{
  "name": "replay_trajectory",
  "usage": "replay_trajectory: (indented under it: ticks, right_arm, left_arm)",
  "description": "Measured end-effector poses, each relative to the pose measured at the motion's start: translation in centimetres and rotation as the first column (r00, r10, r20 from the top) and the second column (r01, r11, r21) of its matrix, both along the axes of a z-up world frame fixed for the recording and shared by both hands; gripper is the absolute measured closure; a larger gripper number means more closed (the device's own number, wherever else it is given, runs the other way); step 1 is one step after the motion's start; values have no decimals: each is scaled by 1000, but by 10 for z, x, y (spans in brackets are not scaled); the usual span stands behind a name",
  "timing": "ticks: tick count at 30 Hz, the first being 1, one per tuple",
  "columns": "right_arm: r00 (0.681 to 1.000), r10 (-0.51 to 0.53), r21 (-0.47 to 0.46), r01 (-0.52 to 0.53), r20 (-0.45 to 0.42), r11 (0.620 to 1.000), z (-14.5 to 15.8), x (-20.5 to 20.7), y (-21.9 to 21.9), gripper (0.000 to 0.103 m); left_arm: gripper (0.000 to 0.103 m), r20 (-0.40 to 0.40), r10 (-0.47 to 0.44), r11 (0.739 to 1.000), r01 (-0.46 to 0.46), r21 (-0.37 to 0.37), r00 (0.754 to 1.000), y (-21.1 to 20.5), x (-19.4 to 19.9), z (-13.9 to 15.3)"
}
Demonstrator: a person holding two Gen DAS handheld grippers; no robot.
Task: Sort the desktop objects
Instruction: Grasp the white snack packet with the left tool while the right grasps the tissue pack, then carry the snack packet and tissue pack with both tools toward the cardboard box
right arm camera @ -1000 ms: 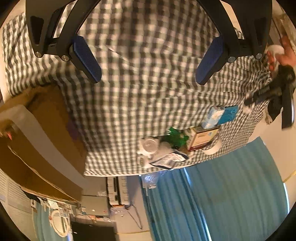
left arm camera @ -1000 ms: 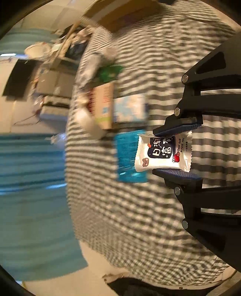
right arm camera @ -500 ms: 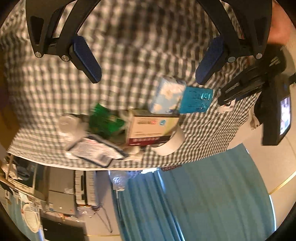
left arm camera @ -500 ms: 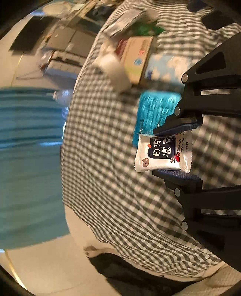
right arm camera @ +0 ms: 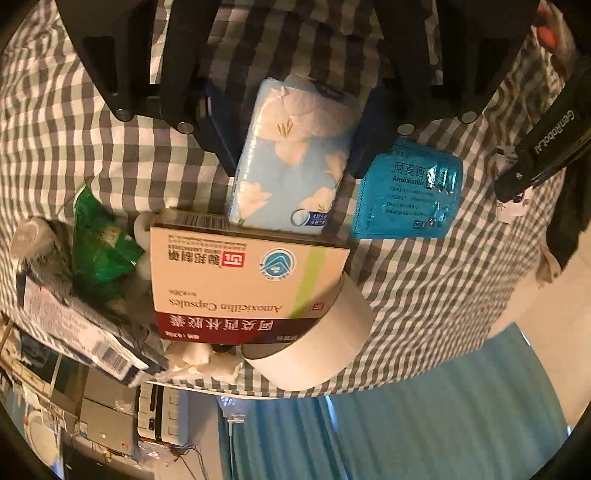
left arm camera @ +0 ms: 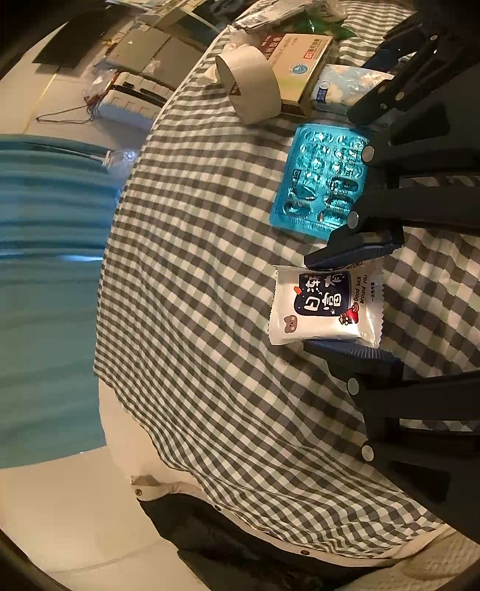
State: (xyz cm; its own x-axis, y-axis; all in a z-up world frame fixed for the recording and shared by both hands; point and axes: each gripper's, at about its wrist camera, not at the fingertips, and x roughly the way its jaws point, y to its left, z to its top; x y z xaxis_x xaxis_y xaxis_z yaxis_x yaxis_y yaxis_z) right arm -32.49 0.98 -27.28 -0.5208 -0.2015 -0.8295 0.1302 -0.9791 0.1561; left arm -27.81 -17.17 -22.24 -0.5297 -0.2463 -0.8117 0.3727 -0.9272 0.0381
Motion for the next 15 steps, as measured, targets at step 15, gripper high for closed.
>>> replay_trajectory:
  ticks: [15]
  right_arm:
    - [999,-2,-34,1,-42,999,69,89,105,54]
  left_arm:
    - [64,-139,-146,988,150,22,979,34,28,23]
